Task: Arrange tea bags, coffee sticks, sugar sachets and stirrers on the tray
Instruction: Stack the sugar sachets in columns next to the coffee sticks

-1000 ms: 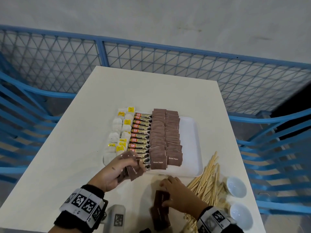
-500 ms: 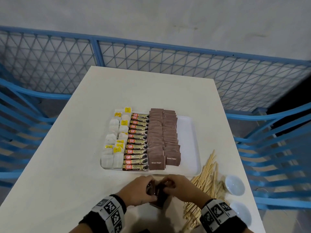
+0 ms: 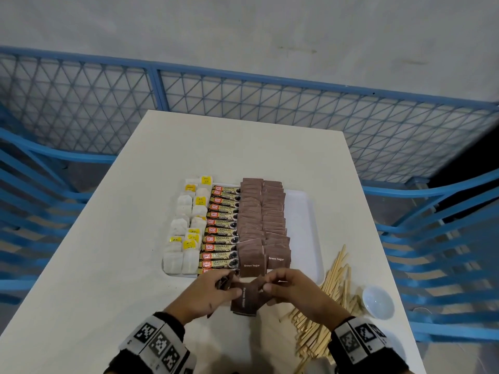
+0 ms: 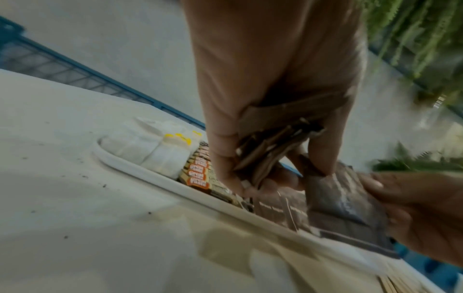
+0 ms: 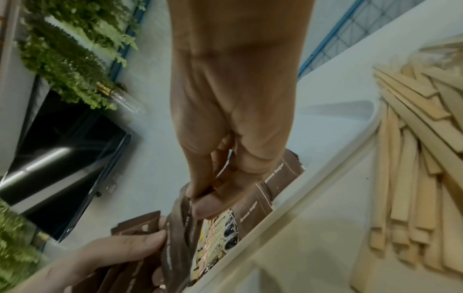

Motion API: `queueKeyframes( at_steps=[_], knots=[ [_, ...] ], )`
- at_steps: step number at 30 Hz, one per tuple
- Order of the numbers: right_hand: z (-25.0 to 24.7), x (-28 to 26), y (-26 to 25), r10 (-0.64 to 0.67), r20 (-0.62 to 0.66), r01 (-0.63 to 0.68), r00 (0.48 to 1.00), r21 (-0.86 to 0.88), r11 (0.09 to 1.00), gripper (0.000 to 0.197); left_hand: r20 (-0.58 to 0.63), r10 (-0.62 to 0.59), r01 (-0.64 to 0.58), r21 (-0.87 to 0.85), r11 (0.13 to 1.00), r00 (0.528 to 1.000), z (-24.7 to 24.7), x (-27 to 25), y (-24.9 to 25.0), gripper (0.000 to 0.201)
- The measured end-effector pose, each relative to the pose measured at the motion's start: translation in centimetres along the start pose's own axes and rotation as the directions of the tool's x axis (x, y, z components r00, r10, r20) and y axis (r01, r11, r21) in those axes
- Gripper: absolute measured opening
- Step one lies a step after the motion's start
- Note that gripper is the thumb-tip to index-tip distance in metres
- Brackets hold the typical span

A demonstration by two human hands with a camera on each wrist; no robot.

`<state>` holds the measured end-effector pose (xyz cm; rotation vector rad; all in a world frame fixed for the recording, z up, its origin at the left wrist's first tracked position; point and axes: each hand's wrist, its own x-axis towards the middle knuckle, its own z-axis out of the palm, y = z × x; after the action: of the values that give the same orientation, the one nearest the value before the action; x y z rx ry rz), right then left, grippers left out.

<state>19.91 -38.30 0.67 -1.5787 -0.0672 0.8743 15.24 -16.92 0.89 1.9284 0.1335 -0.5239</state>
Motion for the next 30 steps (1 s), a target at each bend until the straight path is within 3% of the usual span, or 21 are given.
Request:
queueKeyframes(
  at_steps=[8,14,19,24,28,30],
  knots=[
    [-1.4,1.2,0.7,0.045,-0.194,0.003,0.980,0.237,0.972,0.009,-0.255,-0.193,0.067,-0.434,0.898,0.947,-2.5,-1.3,-0.2,0.007],
    [-1.4,3.2,1.5,-0.042,-0.350,-0.017,0.936,-0.165,0.986,0.011,-0.295,-0.214,0.040,-0.501,0.865,0.931,-3.7,-1.9,-0.8,0.006],
    [-0.9,4.6,1.7,-0.167,-0.347,-0.036,0.923,-0.509,0.860,0.015,-0.292,-0.246,0.060,-0.525,0.849,0.924,-3.5,-2.0,-1.0,0.005],
    [-0.1,4.9,1.8,-0.236,-0.334,-0.007,0.912,-0.589,0.808,0.034,-0.250,-0.250,0.076,-0.546,0.834,0.935,-3.1,-1.7,-0.4,0.005],
    [0.3,5.0,2.0,-0.232,-0.372,-0.043,0.899,-0.602,0.797,0.024,-0.217,-0.234,0.073,-0.566,0.821,0.948,-2.9,-1.2,0.4,0.005],
    [0.7,5.0,1.7,-0.297,-0.368,-0.002,0.881,-0.630,0.776,0.020,-0.202,-0.226,0.070,-0.581,0.811,0.953,-2.7,-1.1,0.8,0.004]
  ],
)
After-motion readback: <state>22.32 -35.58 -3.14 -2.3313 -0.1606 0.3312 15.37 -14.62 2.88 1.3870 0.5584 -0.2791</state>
